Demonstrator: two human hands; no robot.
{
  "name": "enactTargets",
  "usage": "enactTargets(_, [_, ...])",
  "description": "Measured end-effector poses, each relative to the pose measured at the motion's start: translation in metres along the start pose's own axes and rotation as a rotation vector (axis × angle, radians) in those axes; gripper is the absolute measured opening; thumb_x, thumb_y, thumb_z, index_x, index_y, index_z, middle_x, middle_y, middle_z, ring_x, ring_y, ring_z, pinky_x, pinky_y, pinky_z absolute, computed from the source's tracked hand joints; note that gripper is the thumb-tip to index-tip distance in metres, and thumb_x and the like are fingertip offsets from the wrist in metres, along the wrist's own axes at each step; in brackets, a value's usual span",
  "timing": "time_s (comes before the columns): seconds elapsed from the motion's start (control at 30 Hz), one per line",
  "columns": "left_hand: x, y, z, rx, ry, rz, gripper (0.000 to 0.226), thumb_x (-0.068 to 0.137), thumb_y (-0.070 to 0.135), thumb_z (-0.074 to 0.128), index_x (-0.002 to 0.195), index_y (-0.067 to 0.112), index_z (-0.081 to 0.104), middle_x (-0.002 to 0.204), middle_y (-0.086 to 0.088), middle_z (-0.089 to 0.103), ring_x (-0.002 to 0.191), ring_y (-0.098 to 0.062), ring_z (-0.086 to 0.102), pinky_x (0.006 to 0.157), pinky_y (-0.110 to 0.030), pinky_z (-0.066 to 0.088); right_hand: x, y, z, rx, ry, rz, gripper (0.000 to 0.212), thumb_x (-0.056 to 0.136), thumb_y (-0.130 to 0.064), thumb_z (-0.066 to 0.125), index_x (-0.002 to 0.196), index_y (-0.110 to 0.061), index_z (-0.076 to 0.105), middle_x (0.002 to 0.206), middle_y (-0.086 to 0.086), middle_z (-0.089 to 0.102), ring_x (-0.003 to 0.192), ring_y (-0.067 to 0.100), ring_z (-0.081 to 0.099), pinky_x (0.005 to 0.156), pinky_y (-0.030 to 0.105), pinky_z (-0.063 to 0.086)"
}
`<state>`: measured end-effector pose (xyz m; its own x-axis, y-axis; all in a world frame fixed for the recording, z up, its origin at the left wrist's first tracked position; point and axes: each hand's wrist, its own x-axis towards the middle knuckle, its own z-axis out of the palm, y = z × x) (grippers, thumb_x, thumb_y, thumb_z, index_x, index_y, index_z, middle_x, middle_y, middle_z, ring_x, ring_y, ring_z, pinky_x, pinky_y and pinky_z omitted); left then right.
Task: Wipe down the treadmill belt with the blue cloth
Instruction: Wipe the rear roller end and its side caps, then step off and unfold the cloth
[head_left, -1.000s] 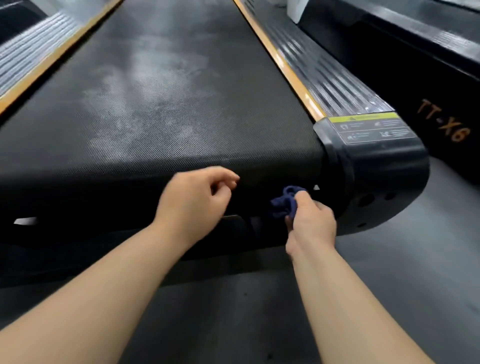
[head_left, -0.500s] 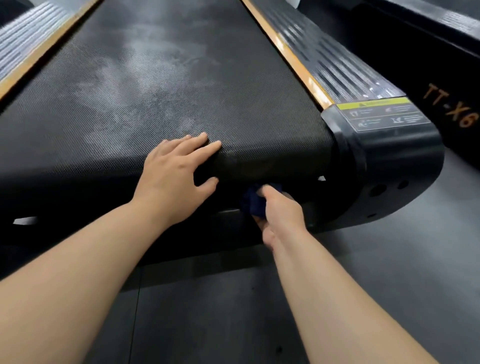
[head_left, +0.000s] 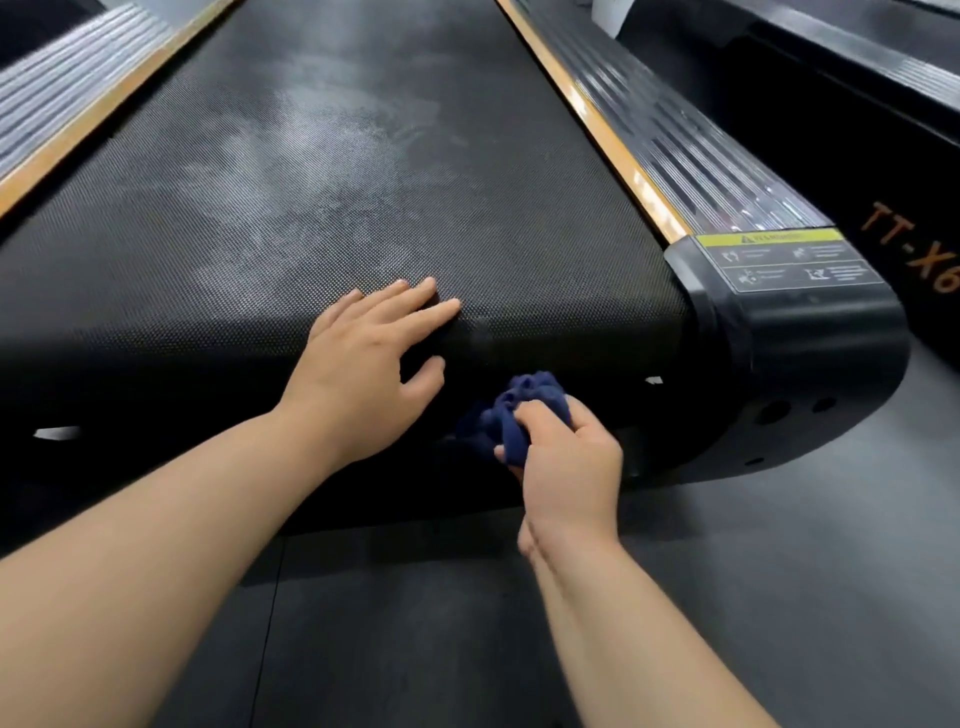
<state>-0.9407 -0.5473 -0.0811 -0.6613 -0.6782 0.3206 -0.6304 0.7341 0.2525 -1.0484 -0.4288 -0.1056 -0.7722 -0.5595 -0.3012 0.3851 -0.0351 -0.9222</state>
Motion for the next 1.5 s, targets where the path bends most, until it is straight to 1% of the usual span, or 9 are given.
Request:
enactTargets(0.17, [-0.001, -0.004, -0.017, -0.296, 0.058, -0.056, 0.029, 0.090, 0.017, 0.058, 0.116, 0.025, 0.067, 0.134, 0.012, 0.054, 0.129, 0.002, 0.041, 0.114, -0.020, 0.020, 0.034, -0.038, -0.023, -0.544, 0.245, -0.954, 0.037, 0.075, -0.008, 0.059, 0.112, -0.009, 0.064, 0.111, 0.007, 0.063, 0.104, 0.018, 0.057, 0.097, 0.021, 0.040])
enactTargets(0.4, [-0.009, -0.006, -0.025, -0.362, 0.250, -0.258, 0.027, 0.083, 0.014, 0.052, 0.093, 0.026, 0.074, 0.093, 0.009, 0.071, 0.086, -0.008, 0.064, 0.088, -0.023, 0.047, 0.037, -0.034, 0.039, -0.975, -0.195, -0.968, 0.038, 0.065, -0.014, 0.050, 0.096, -0.017, 0.073, 0.109, 0.006, 0.066, 0.097, 0.032, 0.059, 0.091, 0.031, 0.036])
enactTargets(0.5, [-0.004, -0.004, -0.037, -0.476, 0.213, -0.363, 0.027, 0.083, 0.010, 0.052, 0.089, 0.030, 0.069, 0.083, 0.012, 0.068, 0.078, -0.009, 0.062, 0.082, -0.023, 0.048, 0.019, -0.042, 0.049, -0.616, -0.496, -0.689, 0.037, 0.067, -0.016, 0.057, 0.101, -0.026, 0.067, 0.100, 0.001, 0.070, 0.096, 0.018, 0.064, 0.094, 0.032, 0.048])
enactTargets(0.67, [-0.002, 0.000, -0.062, -1.167, -0.044, -0.461, 0.033, 0.077, 0.031, 0.066, 0.110, 0.030, 0.062, 0.112, 0.002, 0.067, 0.103, -0.010, 0.063, 0.089, -0.028, 0.050, 0.015, -0.055, 0.044, -0.108, -0.502, -0.164, 0.021, 0.083, -0.022, 0.070, 0.095, -0.019, 0.054, 0.092, 0.014, 0.067, 0.084, 0.029, 0.066, 0.065, 0.037, 0.055])
enactTargets(0.93, [0.005, -0.010, -0.074, -1.253, -0.038, -0.507, 0.008, 0.090, 0.008, 0.057, 0.087, 0.014, 0.062, 0.081, 0.001, 0.067, 0.074, -0.010, 0.063, 0.077, -0.027, 0.052, 0.016, -0.077, 0.056, -0.143, -0.604, -0.150, 0.015, 0.095, -0.014, 0.055, 0.106, -0.015, 0.065, 0.075, -0.005, 0.065, 0.061, -0.002, 0.060, 0.051, 0.009, 0.044])
enactTargets(1.07, [0.015, -0.015, -0.071, -1.328, 0.072, -0.538, 0.011, 0.095, 0.013, 0.049, 0.092, 0.016, 0.059, 0.078, 0.000, 0.062, 0.070, -0.012, 0.057, 0.067, -0.028, 0.045, 0.018, -0.083, 0.059, -0.100, -0.761, 0.073, 0.035, 0.081, -0.030, 0.069, 0.113, -0.015, 0.064, 0.098, 0.002, 0.070, 0.085, 0.013, 0.065, 0.074, 0.023, 0.044])
enactTargets(1.2, [0.009, -0.005, -0.072, -1.423, 0.137, -0.686, 0.015, 0.099, 0.025, 0.047, 0.101, 0.016, 0.059, 0.085, -0.003, 0.070, 0.074, -0.017, 0.067, 0.065, -0.031, 0.056, 0.004, -0.086, 0.064, -0.165, -0.633, 0.065, 0.011, 0.090, -0.011, 0.059, 0.096, -0.009, 0.068, 0.080, 0.007, 0.072, 0.067, 0.016, 0.068, 0.053, 0.022, 0.052])
enactTargets(1.33, [0.005, 0.014, -0.097, -1.635, 0.066, -0.944, 0.039, 0.094, 0.029, 0.044, 0.118, 0.003, 0.061, 0.106, -0.015, 0.070, 0.096, -0.030, 0.068, 0.080, -0.047, 0.057, -0.012, -0.109, 0.072, -0.264, -0.513, 0.263, 0.030, 0.091, -0.037, 0.059, 0.104, -0.013, 0.069, 0.098, 0.015, 0.072, 0.088, 0.031, 0.070, 0.077, 0.054, 0.056])
enactTargets(1.5, [-0.007, 0.046, -0.161, -1.737, -0.144, -1.037, 0.039, 0.089, 0.036, 0.052, 0.108, 0.005, 0.066, 0.105, -0.014, 0.071, 0.097, -0.027, 0.068, 0.084, -0.039, 0.056, -0.044, -0.165, 0.069, -0.464, -0.566, 0.245, 0.015, 0.081, -0.019, 0.072, 0.084, -0.004, 0.072, 0.083, 0.012, 0.072, 0.073, 0.026, 0.069, 0.066, 0.035, 0.057])
